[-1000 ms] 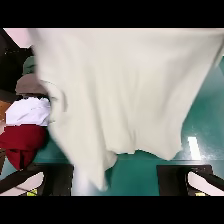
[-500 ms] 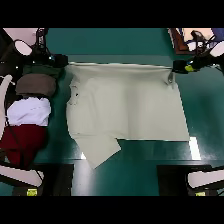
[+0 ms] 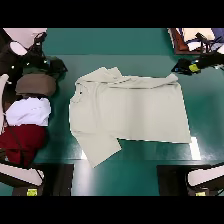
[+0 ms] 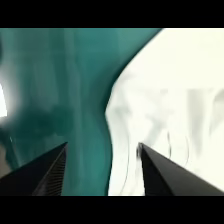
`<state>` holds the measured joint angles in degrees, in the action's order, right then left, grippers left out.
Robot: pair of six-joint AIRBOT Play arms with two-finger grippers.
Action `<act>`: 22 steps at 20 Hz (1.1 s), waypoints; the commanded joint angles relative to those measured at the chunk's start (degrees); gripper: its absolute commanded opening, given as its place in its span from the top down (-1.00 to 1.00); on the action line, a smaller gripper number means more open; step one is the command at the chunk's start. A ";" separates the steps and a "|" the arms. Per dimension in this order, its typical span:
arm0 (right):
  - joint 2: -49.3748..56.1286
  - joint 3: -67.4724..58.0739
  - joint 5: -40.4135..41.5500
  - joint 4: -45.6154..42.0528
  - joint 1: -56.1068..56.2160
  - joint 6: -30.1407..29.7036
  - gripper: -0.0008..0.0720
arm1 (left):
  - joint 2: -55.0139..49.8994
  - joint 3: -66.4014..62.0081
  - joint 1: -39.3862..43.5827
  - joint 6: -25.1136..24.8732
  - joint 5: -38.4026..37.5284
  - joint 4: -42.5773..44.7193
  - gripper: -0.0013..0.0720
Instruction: Fold the shirts.
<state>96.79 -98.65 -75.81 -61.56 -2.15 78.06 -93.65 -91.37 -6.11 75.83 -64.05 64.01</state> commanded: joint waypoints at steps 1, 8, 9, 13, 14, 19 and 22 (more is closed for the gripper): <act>-5.01 5.07 -11.80 3.54 -3.96 -3.45 0.02 | 5.64 8.92 -1.73 0.70 -8.61 -0.66 -0.48; -21.86 28.83 -11.15 3.56 -10.88 -5.31 -0.24 | 28.33 49.27 -1.73 0.68 -3.43 -5.99 -0.48; -23.10 30.60 -11.15 3.56 -11.61 -5.31 -0.28 | 30.27 52.92 -1.73 0.52 -2.71 -7.72 -0.48; -26.47 34.97 -11.17 3.50 -12.90 -5.31 -0.27 | 33.53 61.46 -1.73 -0.85 0.24 -10.49 -0.48; -26.95 35.43 -11.10 3.52 -12.90 -5.31 -0.27 | 33.53 62.45 -1.55 -0.87 0.68 -11.02 -0.48; -29.03 37.66 -9.64 2.91 -12.98 -5.31 -0.26 | 33.44 63.04 8.35 -1.16 6.86 -13.31 -0.47; -30.42 38.88 -10.58 0.81 -14.64 -5.31 -0.26 | 33.42 62.95 10.36 0.87 8.46 -13.60 0.86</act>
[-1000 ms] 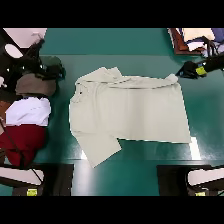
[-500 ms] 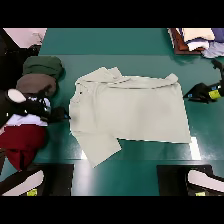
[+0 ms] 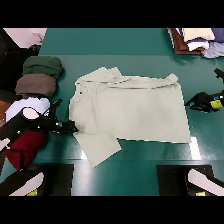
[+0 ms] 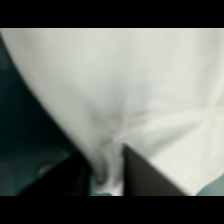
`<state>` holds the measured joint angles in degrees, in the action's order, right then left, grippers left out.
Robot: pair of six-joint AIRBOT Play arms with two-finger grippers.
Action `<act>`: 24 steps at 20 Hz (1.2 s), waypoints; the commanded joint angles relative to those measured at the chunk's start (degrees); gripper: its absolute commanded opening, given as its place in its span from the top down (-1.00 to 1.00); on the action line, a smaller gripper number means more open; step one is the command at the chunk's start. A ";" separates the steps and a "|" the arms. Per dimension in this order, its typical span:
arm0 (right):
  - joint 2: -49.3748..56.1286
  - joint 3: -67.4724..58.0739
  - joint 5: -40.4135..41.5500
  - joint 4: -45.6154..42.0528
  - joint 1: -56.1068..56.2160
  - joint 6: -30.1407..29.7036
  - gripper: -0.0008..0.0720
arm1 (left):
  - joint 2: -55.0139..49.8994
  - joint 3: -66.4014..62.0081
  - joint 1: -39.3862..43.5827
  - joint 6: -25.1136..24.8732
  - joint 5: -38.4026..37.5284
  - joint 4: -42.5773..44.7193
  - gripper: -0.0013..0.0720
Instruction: Fold the shirts.
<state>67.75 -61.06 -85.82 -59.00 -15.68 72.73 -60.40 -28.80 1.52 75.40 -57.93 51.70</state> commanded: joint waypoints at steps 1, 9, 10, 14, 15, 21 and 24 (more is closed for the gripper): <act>-2.19 2.08 -1.20 -3.21 -2.45 0.04 -0.26 | 0.22 0.11 2.73 1.29 2.12 -1.29 0.90; -4.15 18.86 -2.75 -13.07 -21.84 -1.75 -0.25 | 0.24 -6.38 2.73 -0.85 1.36 -1.33 0.90; -3.02 20.22 -2.27 -12.15 -23.74 -2.82 -0.25 | 0.22 -6.45 2.73 -0.85 1.38 -1.33 0.91; 1.49 22.67 2.01 -11.06 -24.26 -3.37 -0.25 | 0.22 -6.45 2.73 -0.85 1.49 -1.31 0.91; 2.47 22.53 3.08 -11.02 -23.06 -3.37 -0.25 | 0.22 -6.45 2.73 -0.85 1.53 -1.31 0.91; 5.33 22.49 5.70 -11.06 -14.47 -3.34 0.01 | 0.22 -6.45 2.73 -0.83 1.40 -1.31 0.90; 5.25 22.47 5.16 -11.15 -12.46 -3.34 0.86 | 0.24 -6.45 2.73 -0.83 0.83 -1.31 0.91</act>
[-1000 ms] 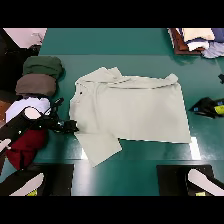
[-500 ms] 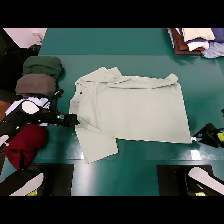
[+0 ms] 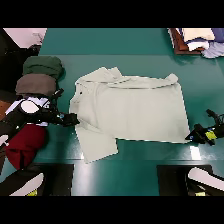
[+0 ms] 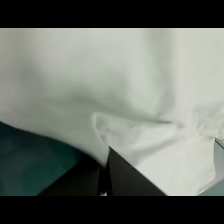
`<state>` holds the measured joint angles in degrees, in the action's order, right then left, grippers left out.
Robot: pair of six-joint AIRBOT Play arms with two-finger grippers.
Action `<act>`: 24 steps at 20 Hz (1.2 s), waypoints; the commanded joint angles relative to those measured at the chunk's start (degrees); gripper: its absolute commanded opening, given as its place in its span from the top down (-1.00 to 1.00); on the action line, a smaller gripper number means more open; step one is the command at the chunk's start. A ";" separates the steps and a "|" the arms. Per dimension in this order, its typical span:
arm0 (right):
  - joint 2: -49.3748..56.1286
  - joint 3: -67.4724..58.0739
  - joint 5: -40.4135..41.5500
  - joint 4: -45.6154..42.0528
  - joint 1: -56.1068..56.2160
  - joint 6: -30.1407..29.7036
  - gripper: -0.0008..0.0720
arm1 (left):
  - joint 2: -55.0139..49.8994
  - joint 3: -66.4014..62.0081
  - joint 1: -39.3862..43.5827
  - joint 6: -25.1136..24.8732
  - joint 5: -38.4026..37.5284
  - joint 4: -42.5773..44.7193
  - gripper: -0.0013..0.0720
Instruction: Fold the shirts.
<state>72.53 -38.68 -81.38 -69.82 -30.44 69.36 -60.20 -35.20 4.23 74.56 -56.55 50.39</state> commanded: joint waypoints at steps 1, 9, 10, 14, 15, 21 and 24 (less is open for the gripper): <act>0.44 0.09 -0.04 -0.22 2.84 0.02 0.93 | 0.39 -0.20 0.02 0.02 -1.03 0.00 0.91; -14.73 -20.87 1.84 12.76 10.88 3.65 0.93 | 13.03 -26.91 0.02 0.55 -2.89 0.87 0.91; -16.68 -26.40 3.26 13.16 12.24 4.24 0.93 | 13.51 -33.46 0.02 0.52 -3.08 1.03 0.91; -22.60 -50.10 9.05 12.76 14.60 5.84 0.94 | 13.55 -58.86 0.02 0.44 -2.86 1.20 0.91; -23.67 -55.80 10.21 12.52 14.53 5.84 0.93 | 13.55 -64.81 0.02 0.44 -2.45 1.62 0.91; -26.56 -80.04 8.83 0.79 14.58 6.29 0.93 | 13.97 -88.83 0.02 0.52 1.11 1.92 0.91; -26.49 -82.55 6.69 -2.43 14.62 6.82 0.94 | 14.08 -90.20 0.02 2.67 0.66 2.78 0.91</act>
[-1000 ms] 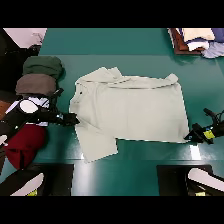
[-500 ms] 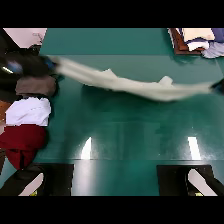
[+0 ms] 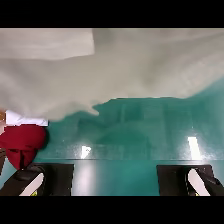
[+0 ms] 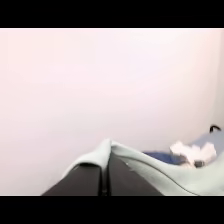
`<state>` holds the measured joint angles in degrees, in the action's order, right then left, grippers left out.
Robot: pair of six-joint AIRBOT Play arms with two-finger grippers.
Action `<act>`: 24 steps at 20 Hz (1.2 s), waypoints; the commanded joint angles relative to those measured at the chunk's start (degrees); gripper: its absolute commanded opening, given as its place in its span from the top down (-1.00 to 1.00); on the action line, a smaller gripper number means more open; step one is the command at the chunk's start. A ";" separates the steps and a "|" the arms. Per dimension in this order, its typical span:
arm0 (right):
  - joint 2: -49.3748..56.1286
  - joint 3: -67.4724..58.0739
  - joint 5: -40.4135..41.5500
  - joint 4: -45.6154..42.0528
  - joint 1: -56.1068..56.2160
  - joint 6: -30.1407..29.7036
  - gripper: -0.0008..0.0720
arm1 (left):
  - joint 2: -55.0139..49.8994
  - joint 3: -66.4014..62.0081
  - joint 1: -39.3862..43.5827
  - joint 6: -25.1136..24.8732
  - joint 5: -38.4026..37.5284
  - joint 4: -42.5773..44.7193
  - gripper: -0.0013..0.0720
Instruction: Fold the shirts.
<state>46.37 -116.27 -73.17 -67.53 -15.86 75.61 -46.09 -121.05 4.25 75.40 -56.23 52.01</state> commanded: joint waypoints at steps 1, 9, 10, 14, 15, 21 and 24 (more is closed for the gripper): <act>-0.33 -3.28 -1.68 -4.59 0.04 0.57 0.94 | -0.35 -2.95 0.00 3.52 -1.57 2.45 0.91; 14.03 16.13 -11.37 -4.68 2.25 0.63 0.94 | -12.07 30.10 0.00 6.64 -12.22 7.63 0.91; 17.27 18.51 -11.50 -4.68 3.41 0.63 0.94 | -15.85 32.74 0.00 6.36 -11.91 7.65 0.91; 31.76 24.50 -10.38 -4.61 6.78 2.49 0.94 | -32.30 34.86 0.00 3.61 -3.39 8.39 0.91; 35.30 24.70 -9.16 -4.59 7.23 3.06 0.94 | -35.91 34.86 0.00 3.63 1.01 8.39 0.91; 53.13 12.79 4.59 -4.07 9.62 3.21 0.94 | -46.21 34.73 0.00 3.63 29.11 7.50 0.91; 58.21 6.21 5.25 -4.00 9.81 4.96 0.94 | -46.95 34.62 -0.20 2.86 34.75 7.56 0.91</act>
<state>98.80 -104.40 -71.02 -71.31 -6.59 79.33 -90.94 -86.50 4.27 78.96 -31.46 59.37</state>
